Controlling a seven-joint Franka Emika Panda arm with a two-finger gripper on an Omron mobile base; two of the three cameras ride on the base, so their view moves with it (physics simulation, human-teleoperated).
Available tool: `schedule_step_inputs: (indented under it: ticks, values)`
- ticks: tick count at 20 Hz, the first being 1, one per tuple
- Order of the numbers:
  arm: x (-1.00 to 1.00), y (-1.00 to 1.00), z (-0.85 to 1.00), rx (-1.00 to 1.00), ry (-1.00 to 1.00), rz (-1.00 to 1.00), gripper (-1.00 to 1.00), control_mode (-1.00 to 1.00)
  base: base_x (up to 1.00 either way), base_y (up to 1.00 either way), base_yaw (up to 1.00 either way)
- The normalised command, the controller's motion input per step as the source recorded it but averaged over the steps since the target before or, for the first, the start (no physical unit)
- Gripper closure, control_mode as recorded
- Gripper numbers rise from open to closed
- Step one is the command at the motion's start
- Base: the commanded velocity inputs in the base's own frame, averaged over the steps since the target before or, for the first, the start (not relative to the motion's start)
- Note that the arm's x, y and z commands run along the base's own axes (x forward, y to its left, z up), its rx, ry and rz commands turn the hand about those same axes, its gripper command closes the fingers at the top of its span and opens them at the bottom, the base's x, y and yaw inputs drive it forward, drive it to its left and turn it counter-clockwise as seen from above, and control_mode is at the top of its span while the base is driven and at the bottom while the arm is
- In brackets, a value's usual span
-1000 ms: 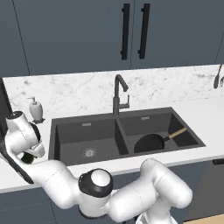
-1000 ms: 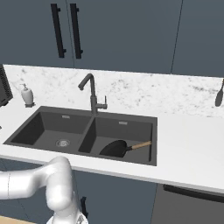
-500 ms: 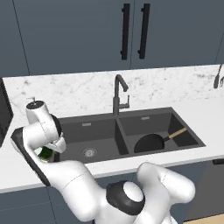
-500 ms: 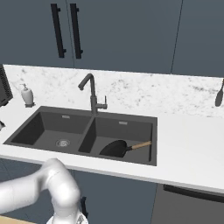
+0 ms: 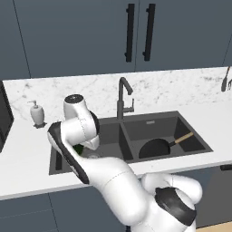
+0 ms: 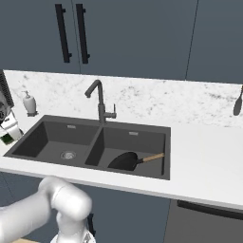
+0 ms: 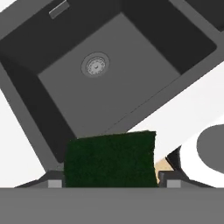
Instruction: Pick the pan and sponge and place them into the sink. Then turn on the water.
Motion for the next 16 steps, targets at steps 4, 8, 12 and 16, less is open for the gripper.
schedule_step_inputs:
  ticks: [4, 8, 12, 16]
  values:
    - [0.0, -1.0, 0.68, 0.09, 0.03, 0.0, 1.0, -1.0, 0.0, 0.0, 0.0]
    - [0.0, -1.0, 0.41, 0.11, 0.1, 0.0, 1.0, -1.0, 0.0, 0.0, 0.0]
    - [0.0, -1.0, 0.16, 0.11, 0.11, -0.01, 1.0, -1.0, 0.0, 0.0, 0.0]
    - [0.0, -1.0, 0.0, 0.08, 0.03, -0.01, 1.0, -1.0, 0.0, 0.0, 0.0]
